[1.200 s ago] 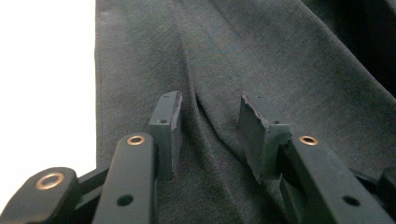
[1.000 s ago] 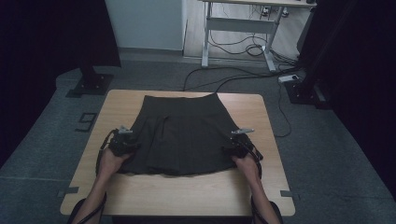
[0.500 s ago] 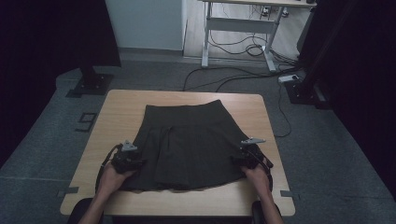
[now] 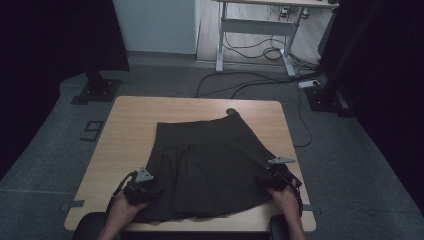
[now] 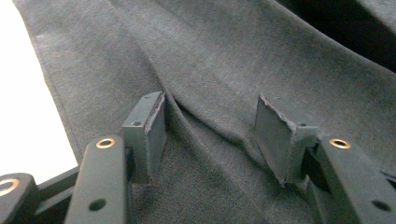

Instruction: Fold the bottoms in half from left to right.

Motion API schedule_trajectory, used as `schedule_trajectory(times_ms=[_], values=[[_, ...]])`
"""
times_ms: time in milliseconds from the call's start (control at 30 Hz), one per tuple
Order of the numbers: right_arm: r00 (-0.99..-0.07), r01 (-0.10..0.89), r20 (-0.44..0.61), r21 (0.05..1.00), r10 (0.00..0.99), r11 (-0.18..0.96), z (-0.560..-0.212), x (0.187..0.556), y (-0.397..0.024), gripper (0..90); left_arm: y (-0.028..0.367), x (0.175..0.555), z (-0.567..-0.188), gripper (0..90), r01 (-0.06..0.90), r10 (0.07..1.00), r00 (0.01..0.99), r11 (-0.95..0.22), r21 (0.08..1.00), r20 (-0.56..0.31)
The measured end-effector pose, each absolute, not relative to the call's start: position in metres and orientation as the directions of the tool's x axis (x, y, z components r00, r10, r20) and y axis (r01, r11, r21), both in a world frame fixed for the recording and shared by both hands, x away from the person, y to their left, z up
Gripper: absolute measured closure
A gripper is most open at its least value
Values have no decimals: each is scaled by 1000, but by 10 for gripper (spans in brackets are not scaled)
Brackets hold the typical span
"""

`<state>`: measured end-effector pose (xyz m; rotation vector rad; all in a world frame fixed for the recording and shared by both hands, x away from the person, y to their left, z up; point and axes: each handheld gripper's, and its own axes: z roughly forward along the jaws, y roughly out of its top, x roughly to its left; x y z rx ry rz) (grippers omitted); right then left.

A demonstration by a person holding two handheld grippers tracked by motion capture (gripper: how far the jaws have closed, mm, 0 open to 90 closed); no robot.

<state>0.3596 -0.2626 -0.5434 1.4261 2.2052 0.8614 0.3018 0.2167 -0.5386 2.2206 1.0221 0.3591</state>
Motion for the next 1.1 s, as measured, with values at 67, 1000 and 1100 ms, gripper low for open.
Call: schedule_trajectory(times_ms=[67, 1000, 1100], values=[[-405, 683, 17, 671, 914, 289, -544, 357, -267, 220, 214, 297, -539, 431, 566, 745, 666, -484, 667, -25], [-405, 662, 25, 698, 914, 275, -548, 356, -268, 161, 248, 408, -511, 0, 617, 828, 558, -370, 695, -56], [-406, 661, 24, 698, 914, 275, -548, 356, -267, 150, 247, 426, -508, 0, 623, 835, 546, -356, 696, -62]])
